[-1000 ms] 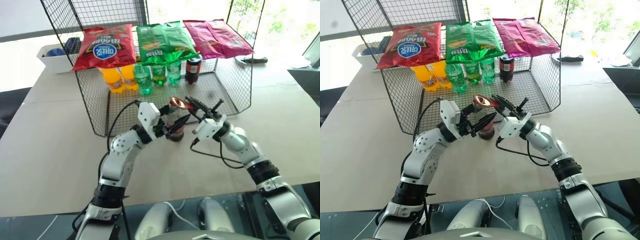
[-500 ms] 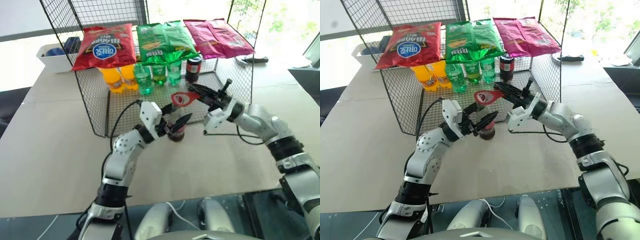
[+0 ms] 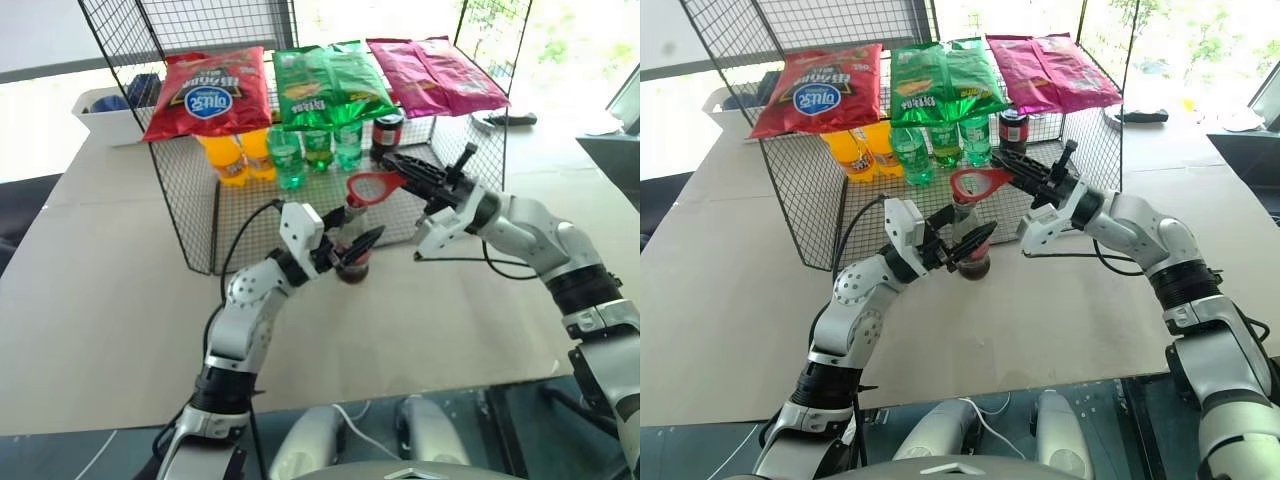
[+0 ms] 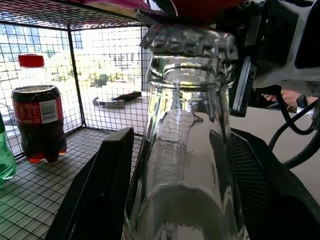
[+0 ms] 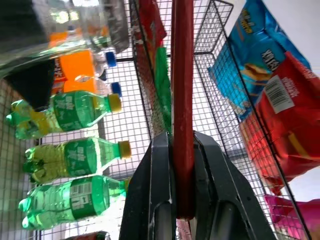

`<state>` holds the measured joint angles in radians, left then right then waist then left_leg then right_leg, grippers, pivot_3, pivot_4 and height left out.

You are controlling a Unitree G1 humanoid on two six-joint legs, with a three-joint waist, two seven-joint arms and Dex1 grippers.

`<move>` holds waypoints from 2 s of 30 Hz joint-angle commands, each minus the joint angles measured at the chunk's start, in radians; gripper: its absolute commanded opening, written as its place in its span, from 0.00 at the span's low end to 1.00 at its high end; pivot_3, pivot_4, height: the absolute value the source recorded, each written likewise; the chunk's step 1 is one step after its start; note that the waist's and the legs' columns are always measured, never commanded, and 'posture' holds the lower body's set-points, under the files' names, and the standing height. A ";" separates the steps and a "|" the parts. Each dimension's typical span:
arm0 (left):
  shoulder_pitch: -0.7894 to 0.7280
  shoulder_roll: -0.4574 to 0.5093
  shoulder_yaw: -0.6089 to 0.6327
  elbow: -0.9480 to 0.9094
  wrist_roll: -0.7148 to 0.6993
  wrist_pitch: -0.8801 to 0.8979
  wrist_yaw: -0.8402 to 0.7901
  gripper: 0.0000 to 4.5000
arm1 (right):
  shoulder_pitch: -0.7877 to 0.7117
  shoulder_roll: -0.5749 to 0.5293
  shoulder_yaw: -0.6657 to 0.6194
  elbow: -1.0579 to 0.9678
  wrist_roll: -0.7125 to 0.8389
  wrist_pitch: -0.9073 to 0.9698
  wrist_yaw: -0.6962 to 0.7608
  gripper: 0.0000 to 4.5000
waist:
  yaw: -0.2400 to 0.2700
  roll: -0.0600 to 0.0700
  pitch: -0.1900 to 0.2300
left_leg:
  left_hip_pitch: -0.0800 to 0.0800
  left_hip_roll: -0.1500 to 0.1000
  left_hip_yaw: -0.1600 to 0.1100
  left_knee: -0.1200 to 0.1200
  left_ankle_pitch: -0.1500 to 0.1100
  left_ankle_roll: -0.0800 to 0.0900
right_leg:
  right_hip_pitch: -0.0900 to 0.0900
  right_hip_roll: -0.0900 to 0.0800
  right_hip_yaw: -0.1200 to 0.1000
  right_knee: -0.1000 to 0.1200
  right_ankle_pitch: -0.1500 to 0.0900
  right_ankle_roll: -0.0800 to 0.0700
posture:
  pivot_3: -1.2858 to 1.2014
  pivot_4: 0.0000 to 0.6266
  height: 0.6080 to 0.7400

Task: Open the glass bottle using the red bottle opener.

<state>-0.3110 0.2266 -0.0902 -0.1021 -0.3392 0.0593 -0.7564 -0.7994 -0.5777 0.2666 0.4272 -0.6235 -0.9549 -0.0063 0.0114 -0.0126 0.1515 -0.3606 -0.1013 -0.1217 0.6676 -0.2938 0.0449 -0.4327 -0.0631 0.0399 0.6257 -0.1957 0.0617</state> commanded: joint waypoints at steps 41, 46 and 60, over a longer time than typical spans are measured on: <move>0.003 -0.016 -0.017 0.012 -0.009 0.001 -0.007 0.60 | 0.058 0.110 -0.006 -0.202 0.179 0.117 0.246 0.00 | 0.001 0.000 -0.001 | 0.000 0.000 0.000 0.000 0.000 0.000 | -0.001 0.000 0.000 0.000 0.000 0.000 | 0.52 0.24 0.96; 0.004 -0.018 -0.017 0.013 -0.010 0.001 -0.007 0.60 | 0.071 0.113 -0.020 -0.204 0.184 0.139 0.236 0.00 | 0.001 0.000 -0.001 | -0.001 0.000 -0.001 0.001 0.000 0.000 | -0.001 0.000 -0.001 0.000 0.000 0.000 | 0.52 0.24 0.96; 0.015 -0.014 0.001 -0.020 -0.035 0.027 0.005 0.83 | 0.133 0.137 -0.055 -0.186 0.289 0.230 0.247 0.00 | -0.001 0.000 0.000 | -0.001 0.000 -0.001 0.000 0.000 0.000 | -0.001 0.000 -0.001 0.000 0.000 0.000 | 0.52 0.24 0.96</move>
<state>-0.2912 0.2140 -0.0901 -0.0968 -0.3592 0.0907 -0.7553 -0.6714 -0.4443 0.2421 0.2576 -0.3710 -0.7349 0.2410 0.0105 -0.0124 0.1510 -0.3616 -0.1011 -0.1223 0.6679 -0.2938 0.0449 -0.4335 -0.0631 0.0394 0.6258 -0.1955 0.0616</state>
